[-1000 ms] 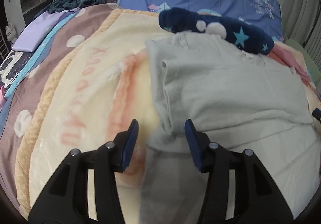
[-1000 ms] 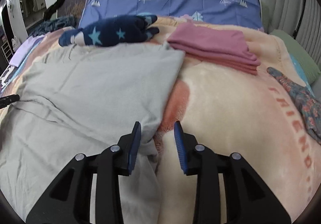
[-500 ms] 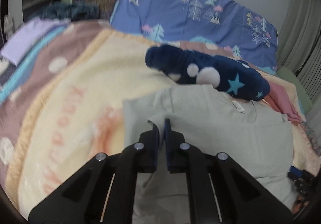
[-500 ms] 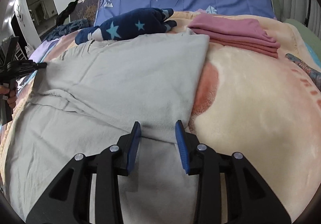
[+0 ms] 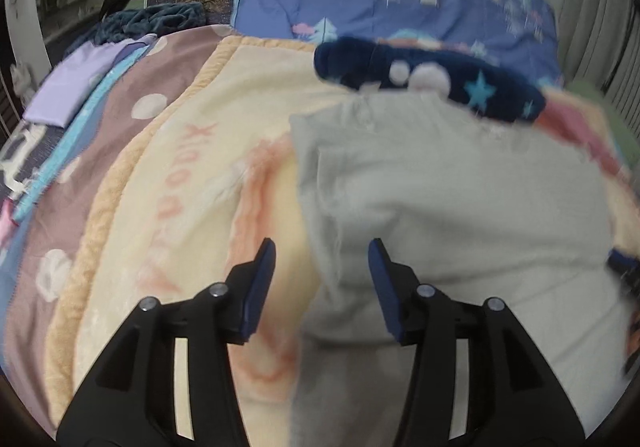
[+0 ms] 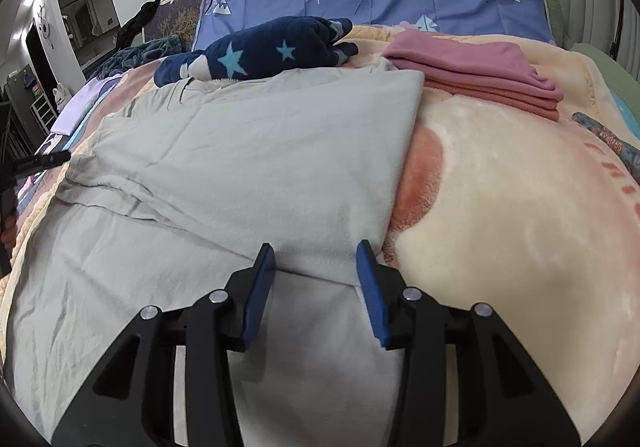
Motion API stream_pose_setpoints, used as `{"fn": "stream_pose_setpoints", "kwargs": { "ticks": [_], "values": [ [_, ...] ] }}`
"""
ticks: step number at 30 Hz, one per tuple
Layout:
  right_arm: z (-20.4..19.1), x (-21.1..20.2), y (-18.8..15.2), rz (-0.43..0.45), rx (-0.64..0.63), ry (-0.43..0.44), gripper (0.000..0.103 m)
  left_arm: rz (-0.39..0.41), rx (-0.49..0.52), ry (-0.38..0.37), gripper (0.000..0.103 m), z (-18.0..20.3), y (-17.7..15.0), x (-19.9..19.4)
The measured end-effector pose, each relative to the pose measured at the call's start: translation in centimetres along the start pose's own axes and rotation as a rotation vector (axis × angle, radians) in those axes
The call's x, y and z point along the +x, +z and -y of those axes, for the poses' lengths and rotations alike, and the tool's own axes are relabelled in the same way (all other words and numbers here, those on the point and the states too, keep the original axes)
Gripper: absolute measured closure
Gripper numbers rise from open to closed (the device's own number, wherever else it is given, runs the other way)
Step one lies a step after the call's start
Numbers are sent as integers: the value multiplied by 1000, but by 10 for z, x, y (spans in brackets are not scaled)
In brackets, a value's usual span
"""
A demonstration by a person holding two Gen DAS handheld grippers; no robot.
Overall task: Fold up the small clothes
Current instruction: 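Grasp the hem of the folded shirt with the left tool and lift it toward the collar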
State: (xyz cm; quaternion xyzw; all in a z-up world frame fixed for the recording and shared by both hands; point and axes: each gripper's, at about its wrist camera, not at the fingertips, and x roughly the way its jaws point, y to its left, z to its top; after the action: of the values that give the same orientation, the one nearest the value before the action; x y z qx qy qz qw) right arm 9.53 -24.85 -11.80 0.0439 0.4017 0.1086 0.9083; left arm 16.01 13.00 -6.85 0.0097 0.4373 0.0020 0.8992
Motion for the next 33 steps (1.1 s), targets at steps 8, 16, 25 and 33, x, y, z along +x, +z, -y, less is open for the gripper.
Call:
{"fn": "stream_pose_setpoints", "kwargs": {
  "ticks": [8, 16, 25, 33],
  "values": [
    [7, -28, -4, 25, 57, -2, 59, -13, -120, -45, 90, -33, -33, -27],
    [44, -92, -57, 8, 151, 134, 59, -75, -55, -177, 39, -35, -114, -58],
    [40, -125, -132, -63, 182, 262, 59, -95, -42, -333, 41, -39, -169, -95],
    [16, -156, -180, -108, 173, 324, 59, -154, 63, -357, 47, -29, -209, -132]
  ]
}}
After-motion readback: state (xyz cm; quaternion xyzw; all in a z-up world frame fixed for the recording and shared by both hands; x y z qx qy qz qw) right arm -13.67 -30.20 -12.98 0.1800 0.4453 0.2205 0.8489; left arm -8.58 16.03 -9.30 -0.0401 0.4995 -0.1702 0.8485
